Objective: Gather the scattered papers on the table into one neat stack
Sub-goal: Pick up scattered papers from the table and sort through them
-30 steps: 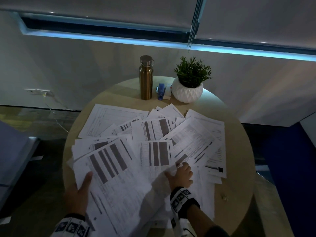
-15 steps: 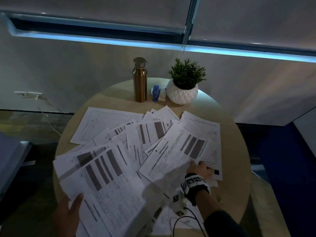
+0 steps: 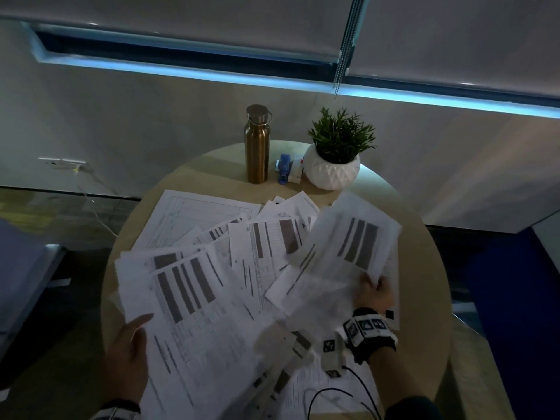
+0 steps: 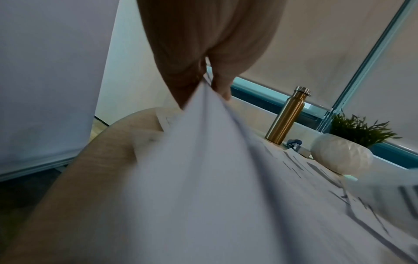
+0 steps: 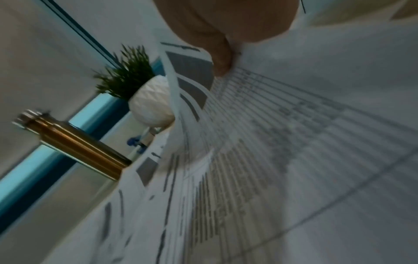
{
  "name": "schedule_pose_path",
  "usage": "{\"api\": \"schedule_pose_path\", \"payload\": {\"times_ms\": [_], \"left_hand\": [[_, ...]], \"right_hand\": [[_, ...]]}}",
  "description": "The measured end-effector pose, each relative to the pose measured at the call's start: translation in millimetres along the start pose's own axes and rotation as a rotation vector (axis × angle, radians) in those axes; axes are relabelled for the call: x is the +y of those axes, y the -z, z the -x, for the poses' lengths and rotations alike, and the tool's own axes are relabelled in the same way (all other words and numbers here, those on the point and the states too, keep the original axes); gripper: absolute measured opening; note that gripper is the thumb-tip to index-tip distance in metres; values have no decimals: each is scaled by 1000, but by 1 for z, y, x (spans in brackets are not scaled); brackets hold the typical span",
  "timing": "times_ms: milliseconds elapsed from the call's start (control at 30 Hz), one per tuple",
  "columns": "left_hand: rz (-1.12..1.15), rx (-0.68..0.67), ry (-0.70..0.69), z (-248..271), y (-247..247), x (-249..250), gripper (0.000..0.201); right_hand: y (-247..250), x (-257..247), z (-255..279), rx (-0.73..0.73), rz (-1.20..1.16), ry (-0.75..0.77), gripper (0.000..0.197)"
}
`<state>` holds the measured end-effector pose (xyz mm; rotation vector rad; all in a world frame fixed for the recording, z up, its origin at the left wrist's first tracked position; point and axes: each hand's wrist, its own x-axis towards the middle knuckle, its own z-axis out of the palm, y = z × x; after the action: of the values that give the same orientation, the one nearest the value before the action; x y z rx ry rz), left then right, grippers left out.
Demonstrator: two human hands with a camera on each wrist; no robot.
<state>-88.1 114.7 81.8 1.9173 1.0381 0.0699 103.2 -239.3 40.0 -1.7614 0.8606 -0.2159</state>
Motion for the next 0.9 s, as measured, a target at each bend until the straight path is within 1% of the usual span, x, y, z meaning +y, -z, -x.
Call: {"api": "schedule_pose_path", "payload": {"times_ms": [33,100,167,267,300,333,367,433,500,533,567,600,633,700,733,767,833,900], "left_hand": [[51,3,17,1,2,4,20],[113,-28,92,3,4,12,29],[79,-66,88,5,9,22,35],[104,-58,-27,6,14,39,30],[114,-49,-82,6,14,44,31],[120,-45,-135,6,11,50,34],[116,-51,-185,6,8,56,37],[115,-51,-282,7,-4,67,48],[170,-69,-308,12,-18,79,60],[211,-82,-282,14,-24,84,62],[275,-97,-243,16,-28,86,59],[337,-111,-207,17,-32,86,53],[376,-124,-199,15,-34,83,50],[378,-201,-250,17,-37,80,52],[369,-234,-269,18,-40,79,56],[342,-231,-282,20,-43,77,61],[261,-157,-274,28,-50,80,64],[266,-134,-276,33,-57,78,65]], "right_hand": [[4,-2,2,-16,-40,13,9],[9,-6,12,-80,-109,12,23],[11,-14,26,-175,-148,55,33],[5,-27,47,-353,-173,72,33],[0,-28,54,-391,-166,88,37],[-6,-30,63,-454,-150,104,42],[-12,-30,72,-525,-137,97,41],[-21,-33,90,-674,-76,99,29],[-27,-36,105,-772,26,176,32],[-28,-40,111,-784,66,213,36],[-29,-39,112,-758,74,241,39],[-26,-45,116,-732,40,257,36],[-25,-43,115,-690,-1,273,32],[-18,-49,118,-621,-123,304,36],[-14,-53,121,-596,-158,349,37],[-13,-54,121,-565,-193,421,36],[-7,-58,126,-512,-198,587,24],[-4,-56,130,-516,-205,632,17]]}}
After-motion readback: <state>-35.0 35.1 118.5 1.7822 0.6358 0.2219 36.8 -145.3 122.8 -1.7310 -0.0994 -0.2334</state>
